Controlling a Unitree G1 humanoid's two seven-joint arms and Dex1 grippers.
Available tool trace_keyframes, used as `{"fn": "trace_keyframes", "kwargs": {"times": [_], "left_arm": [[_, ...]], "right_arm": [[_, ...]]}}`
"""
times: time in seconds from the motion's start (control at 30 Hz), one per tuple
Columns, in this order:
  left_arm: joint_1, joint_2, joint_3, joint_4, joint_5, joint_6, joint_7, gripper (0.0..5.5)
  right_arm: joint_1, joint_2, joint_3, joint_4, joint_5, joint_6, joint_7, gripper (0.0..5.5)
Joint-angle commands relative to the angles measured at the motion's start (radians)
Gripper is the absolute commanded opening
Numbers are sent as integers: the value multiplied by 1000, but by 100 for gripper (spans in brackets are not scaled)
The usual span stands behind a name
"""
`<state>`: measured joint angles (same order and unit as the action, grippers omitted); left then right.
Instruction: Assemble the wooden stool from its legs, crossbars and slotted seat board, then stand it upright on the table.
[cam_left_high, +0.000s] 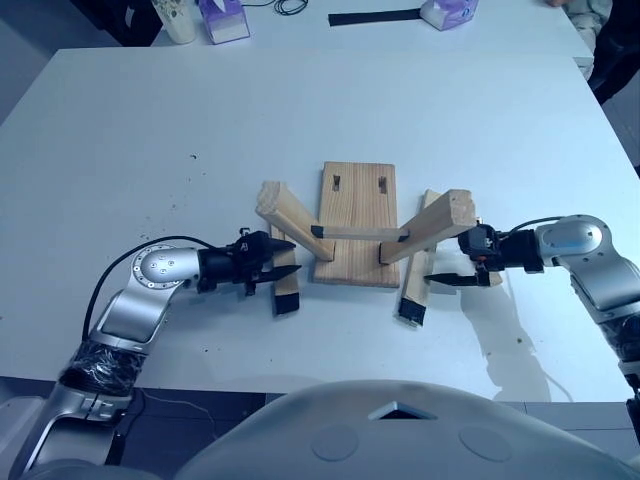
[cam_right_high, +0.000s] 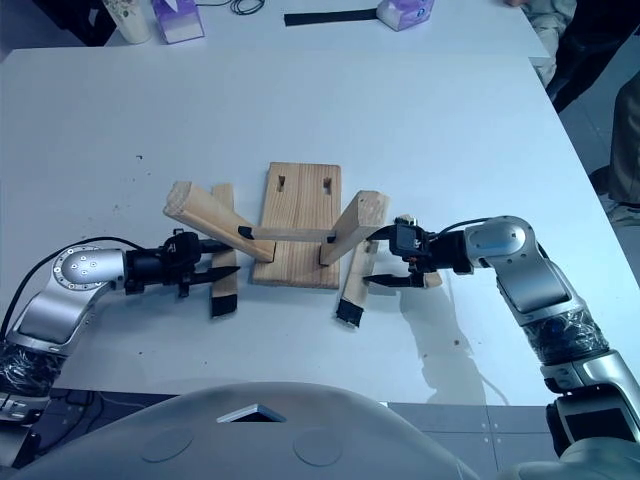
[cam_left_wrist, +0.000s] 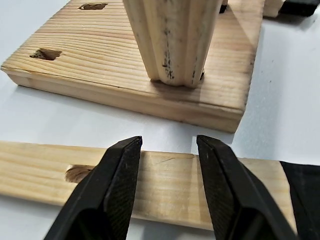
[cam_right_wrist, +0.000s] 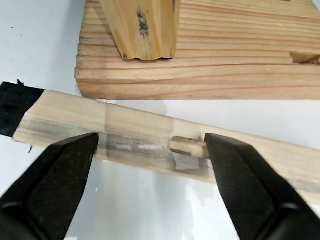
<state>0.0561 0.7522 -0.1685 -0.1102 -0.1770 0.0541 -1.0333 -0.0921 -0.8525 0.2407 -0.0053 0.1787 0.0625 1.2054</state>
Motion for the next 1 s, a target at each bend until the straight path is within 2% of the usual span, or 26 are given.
{"fn": "trace_keyframes", "kwargs": {"times": [0.03, 0.23, 0.53, 1.0], "left_arm": [[40, 59, 1, 88, 68, -2, 0, 203], [69, 72, 31, 111, 46, -27, 8, 203], [60, 50, 48, 60, 0, 14, 17, 203], [2, 27, 45, 43, -19, 49, 20, 203]], "right_arm": [[55, -56, -25, 23, -32, -4, 5, 393], [97, -77, -73, -11, -18, -2, 0, 393], [56, -12, -121, -131, 41, 74, -60, 393], [13, 85, -13, -91, -40, 56, -85, 393]]}}
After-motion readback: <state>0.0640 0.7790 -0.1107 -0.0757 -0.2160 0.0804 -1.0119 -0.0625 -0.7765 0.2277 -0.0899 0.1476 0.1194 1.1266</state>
